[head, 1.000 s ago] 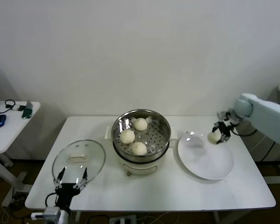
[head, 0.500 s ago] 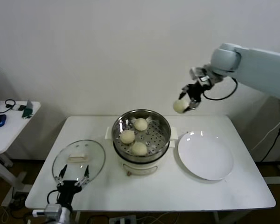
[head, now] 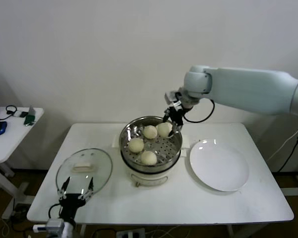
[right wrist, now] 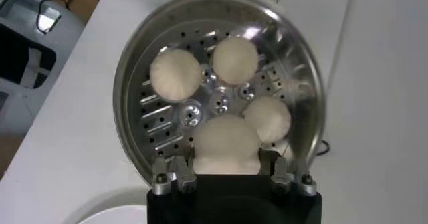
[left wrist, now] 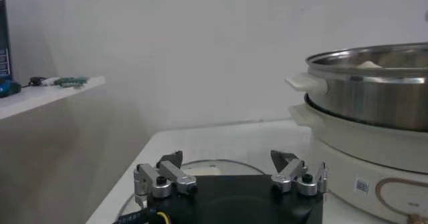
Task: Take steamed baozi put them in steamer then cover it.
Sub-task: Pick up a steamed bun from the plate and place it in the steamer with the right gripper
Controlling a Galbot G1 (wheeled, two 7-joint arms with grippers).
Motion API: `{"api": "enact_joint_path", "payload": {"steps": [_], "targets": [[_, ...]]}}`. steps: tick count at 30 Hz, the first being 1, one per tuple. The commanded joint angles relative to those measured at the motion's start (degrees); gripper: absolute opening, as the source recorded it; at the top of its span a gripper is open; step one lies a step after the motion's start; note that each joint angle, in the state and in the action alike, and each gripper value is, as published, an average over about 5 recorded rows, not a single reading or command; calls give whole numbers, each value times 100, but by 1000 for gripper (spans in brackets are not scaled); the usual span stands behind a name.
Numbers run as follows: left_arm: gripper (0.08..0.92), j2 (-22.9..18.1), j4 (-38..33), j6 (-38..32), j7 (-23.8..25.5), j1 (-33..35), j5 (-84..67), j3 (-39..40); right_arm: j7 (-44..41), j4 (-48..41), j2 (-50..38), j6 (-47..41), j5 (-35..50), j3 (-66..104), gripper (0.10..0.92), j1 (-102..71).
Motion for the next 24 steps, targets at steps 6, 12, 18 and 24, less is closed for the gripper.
{"api": "enact_joint_path", "payload": {"steps": [6,12,18,24], "targets": [[823,-18,-28,-35,-9,50,8,-5,311,-501,307,-157,-543,153,653,-1091],[823,-8,-48,-57,-13,78,-36,-21,296,-624,384,-148,-577,192,662,-1134],[823,-2,-88,-56,-15,76,-58,-45,302,-697,413,-91,-597,289,712,-1108],[823,2,-144,-29,-20,81,-61,-53,-162,-645,228,188,-15,380,815,-576]]}}
